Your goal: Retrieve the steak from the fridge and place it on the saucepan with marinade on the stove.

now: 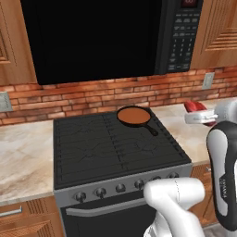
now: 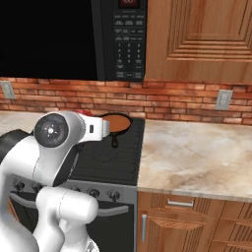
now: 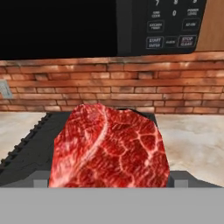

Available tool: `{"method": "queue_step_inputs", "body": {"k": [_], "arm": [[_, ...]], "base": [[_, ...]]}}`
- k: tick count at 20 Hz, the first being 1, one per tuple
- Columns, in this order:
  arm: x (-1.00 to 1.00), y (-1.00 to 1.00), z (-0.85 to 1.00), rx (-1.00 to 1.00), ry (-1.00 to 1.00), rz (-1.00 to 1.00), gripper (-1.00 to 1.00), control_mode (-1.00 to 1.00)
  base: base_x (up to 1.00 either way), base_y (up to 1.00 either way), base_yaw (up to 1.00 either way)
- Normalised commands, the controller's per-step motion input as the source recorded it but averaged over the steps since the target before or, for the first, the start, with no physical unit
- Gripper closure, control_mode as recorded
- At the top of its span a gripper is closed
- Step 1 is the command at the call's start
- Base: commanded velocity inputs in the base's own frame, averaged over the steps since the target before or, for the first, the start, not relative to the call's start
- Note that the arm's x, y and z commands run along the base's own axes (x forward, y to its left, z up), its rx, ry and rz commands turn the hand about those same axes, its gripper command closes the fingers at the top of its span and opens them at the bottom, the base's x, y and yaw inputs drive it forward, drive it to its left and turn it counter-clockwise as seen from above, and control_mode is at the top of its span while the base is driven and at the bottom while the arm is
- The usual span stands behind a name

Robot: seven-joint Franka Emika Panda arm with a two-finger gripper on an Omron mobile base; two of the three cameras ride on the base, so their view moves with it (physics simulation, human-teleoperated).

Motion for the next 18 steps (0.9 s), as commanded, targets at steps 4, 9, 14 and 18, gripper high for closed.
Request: {"method": "queue_step_inputs", "body": {"k": [4,9,14,18], "arm": [[0.56,0.14,-0.02,0.0,0.05,0.0,1.0,-1.0],[0.49,0.2,-0.22,0.0,0.01,0.0,1.0,-1.0],[0.3,0.15,-0.41,0.0,0.0,0.0,1.0,-1.0],[0.17,0.07,-0.48,0.0,0.0,0.0,1.0,-1.0]], "base": [[0.0,0.0,0.0],[0.0,0.0,0.0],[0.0,0.0,0.0],[0.0,0.0,0.0]]}}
